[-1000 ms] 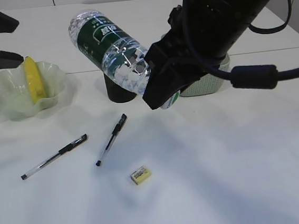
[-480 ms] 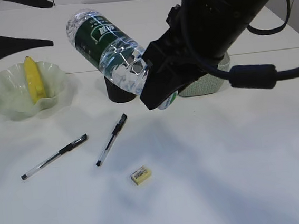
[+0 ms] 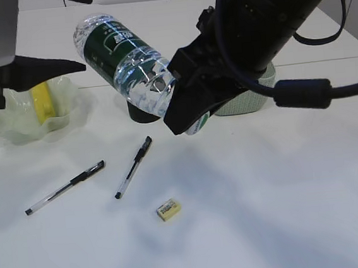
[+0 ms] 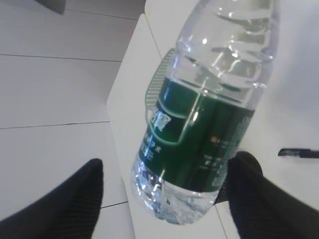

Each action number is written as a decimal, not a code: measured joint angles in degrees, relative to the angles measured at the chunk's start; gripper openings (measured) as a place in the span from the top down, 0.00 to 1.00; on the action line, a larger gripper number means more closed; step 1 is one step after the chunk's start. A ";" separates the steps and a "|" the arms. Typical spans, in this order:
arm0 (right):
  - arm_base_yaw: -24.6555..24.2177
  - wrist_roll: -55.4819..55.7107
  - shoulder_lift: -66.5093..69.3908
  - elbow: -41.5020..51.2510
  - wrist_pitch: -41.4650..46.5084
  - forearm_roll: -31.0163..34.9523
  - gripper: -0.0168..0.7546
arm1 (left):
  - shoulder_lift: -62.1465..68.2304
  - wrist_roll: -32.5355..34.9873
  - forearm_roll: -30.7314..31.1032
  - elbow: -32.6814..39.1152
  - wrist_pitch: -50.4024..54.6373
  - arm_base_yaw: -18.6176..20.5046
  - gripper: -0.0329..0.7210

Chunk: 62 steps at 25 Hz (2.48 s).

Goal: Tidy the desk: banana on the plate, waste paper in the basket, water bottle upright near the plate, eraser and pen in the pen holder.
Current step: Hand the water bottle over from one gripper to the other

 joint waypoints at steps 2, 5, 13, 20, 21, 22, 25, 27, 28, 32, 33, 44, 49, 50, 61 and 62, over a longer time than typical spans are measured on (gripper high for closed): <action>0.00 -0.58 0.27 0.00 0.00 0.53 0.66 | 0.13 0.09 -1.44 0.00 0.00 -0.13 0.13; 0.00 -1.20 1.28 0.00 0.14 1.58 0.66 | 0.50 1.66 -0.88 0.00 0.00 -0.24 0.06; 0.00 -2.35 2.78 -1.08 0.56 4.75 0.66 | 1.63 7.98 2.09 0.00 0.12 -0.58 0.09; 0.00 -2.56 2.93 -5.45 1.58 4.83 0.66 | 0.93 8.30 3.61 0.00 0.93 -0.58 0.12; 0.00 -2.56 3.06 -5.93 1.74 4.97 0.66 | 0.84 8.30 3.61 0.00 0.93 -0.58 0.12; 0.00 -2.56 3.47 -6.29 1.88 5.26 0.66 | 0.77 8.30 3.61 0.00 0.93 -0.58 0.12; 0.00 -2.57 4.56 -6.77 2.39 6.09 0.66 | 0.77 10.06 3.61 0.00 -0.13 -0.58 0.12; 0.00 -2.57 4.92 -6.77 2.64 7.28 0.66 | 1.00 11.31 3.61 0.00 -0.85 -0.58 0.12; 0.00 -2.57 5.07 -6.77 2.67 7.81 0.66 | 1.14 11.70 3.61 0.00 -1.07 -0.58 0.12; 0.00 -2.57 5.10 -6.86 2.76 9.14 0.66 | 1.59 12.09 3.64 0.00 -1.27 -0.58 0.13; 0.00 -2.57 5.19 -6.86 2.76 9.28 0.66 | 1.69 12.12 3.64 0.00 -1.27 -0.71 0.14; 0.00 -3.34 5.32 -8.92 3.84 12.05 0.66 | 4.10 12.25 3.70 0.04 -3.84 -2.96 0.17; 0.00 -3.43 5.44 -9.13 4.19 12.01 0.66 | 4.74 12.34 3.48 0.04 -5.08 -3.07 0.19; 0.00 -3.43 5.44 -9.19 4.19 12.01 0.66 | 4.74 12.34 3.48 0.04 -5.44 -3.07 0.20; 0.00 -3.47 5.56 -9.45 4.19 11.79 0.66 | 4.74 12.47 3.48 0.04 -6.86 -3.18 0.43; 0.00 -3.47 5.56 -9.45 4.19 11.79 0.66 | 4.74 12.47 3.48 0.04 -6.86 -3.28 0.43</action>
